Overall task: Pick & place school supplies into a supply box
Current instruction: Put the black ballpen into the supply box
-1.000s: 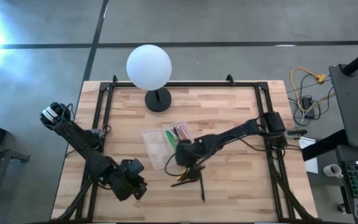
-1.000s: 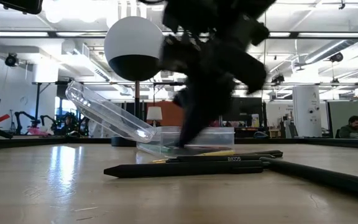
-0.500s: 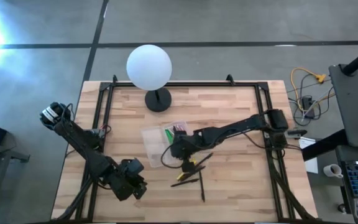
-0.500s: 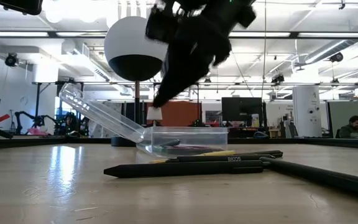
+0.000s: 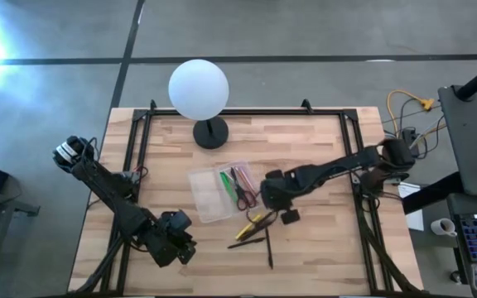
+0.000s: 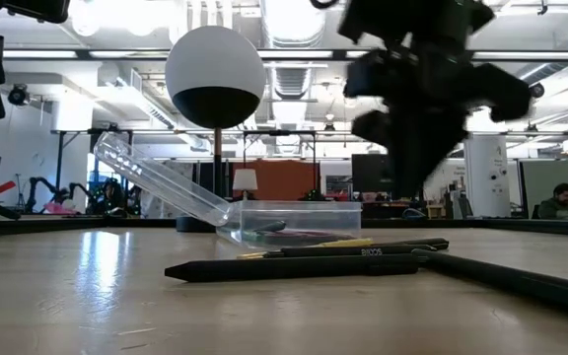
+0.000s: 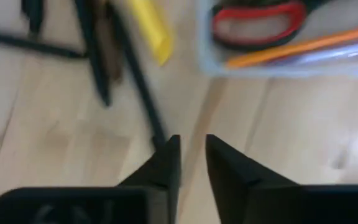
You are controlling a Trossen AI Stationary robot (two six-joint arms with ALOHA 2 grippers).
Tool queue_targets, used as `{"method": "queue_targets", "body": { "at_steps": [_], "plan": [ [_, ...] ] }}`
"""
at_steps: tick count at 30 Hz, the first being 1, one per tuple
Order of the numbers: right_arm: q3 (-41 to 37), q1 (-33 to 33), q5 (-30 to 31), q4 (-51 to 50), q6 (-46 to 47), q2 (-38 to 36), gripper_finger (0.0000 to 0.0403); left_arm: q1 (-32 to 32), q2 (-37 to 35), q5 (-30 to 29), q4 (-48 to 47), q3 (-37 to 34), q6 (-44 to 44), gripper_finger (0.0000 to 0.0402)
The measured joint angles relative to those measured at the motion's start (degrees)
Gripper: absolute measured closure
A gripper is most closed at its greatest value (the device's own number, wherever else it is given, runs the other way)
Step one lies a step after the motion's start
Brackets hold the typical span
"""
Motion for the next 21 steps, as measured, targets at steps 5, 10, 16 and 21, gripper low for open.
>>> {"method": "queue_targets", "body": {
  "at_steps": [5, 10, 16, 21],
  "plan": [
    [-4.21, 2.21, 0.03, 1.53, -0.2, 0.06, 0.0275, 0.0, -0.01, 0.0, -0.02, 0.0, 0.04, 0.0274],
    [-6.88, 2.56, 0.31, 6.09, -2.2, 0.13, 0.0231, 0.0, -0.01, 0.0, -0.02, 0.0, 0.04, 0.0274],
    [-9.5, 2.59, 0.33, 10.45, -3.02, 0.45, 0.0219, 0.0, -0.01, -0.02, 0.0, 0.0, 0.04, 0.0274],
    [-12.07, 2.68, 0.47, 14.61, -3.02, 0.53, 0.0233, 0.07, -0.01, -0.02, 0.0, 0.0, 0.05, 0.0274]
  ]
}}
